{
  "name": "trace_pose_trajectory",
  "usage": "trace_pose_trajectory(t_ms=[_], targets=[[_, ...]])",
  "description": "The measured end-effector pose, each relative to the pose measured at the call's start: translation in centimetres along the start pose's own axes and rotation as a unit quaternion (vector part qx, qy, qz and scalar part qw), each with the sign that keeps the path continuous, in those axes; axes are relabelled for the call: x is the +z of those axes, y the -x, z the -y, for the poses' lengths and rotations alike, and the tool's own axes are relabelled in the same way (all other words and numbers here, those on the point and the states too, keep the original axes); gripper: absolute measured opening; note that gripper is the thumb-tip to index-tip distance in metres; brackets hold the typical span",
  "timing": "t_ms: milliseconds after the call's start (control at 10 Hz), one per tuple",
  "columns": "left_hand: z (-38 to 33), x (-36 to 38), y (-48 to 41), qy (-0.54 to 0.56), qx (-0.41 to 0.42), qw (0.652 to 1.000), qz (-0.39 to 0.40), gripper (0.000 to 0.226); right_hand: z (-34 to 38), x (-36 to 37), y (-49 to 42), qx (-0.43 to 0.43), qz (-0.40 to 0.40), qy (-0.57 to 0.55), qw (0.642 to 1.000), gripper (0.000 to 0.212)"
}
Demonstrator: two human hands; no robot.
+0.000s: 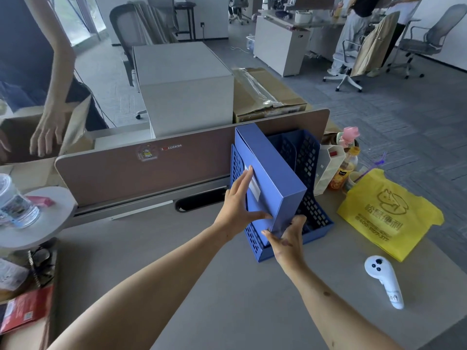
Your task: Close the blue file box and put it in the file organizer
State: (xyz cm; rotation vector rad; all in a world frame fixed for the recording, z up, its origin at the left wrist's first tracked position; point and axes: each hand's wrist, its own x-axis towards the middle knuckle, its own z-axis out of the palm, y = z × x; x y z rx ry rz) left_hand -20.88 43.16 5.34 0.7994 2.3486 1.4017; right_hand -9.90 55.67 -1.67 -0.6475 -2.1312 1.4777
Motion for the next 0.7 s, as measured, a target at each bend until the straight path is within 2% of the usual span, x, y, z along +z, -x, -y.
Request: trace_pose_trajectory(t_ms=[300, 400, 500, 600, 700], targets=[[-0.2, 0.5, 0.4, -0.02, -0.023, 0.999, 0.014, 0.121, -0.8, 0.3, 0.2, 0.019, 0.0, 0.001, 1.0, 0.054], [-0.5, 0.5, 0.4, -0.028, -0.044, 0.998, 0.032, 0.117, -0.4, -0.3, 0.1, 0.047, 0.001, 0.043, 0.998, 0.054], [-0.9, 0.1, 0.6, -0.047, -0.056, 0.996, 0.051, 0.105, 0.4, -1.3, -0.1, 0.075, 0.057, 0.106, 0.99, 0.057], [-0.8, -0.9, 1.5, -0.052, -0.067, 0.995, 0.053, 0.091, 1.7, -3.1, -0.9, 0.065, 0.123, 0.206, 0.969, 0.074], [-0.3, -2.8, 2.7, -0.132, -0.046, 0.99, 0.012, 0.078, 5.0, -6.0, -1.2, 0.043, 0.08, 0.162, 0.983, 0.07]])
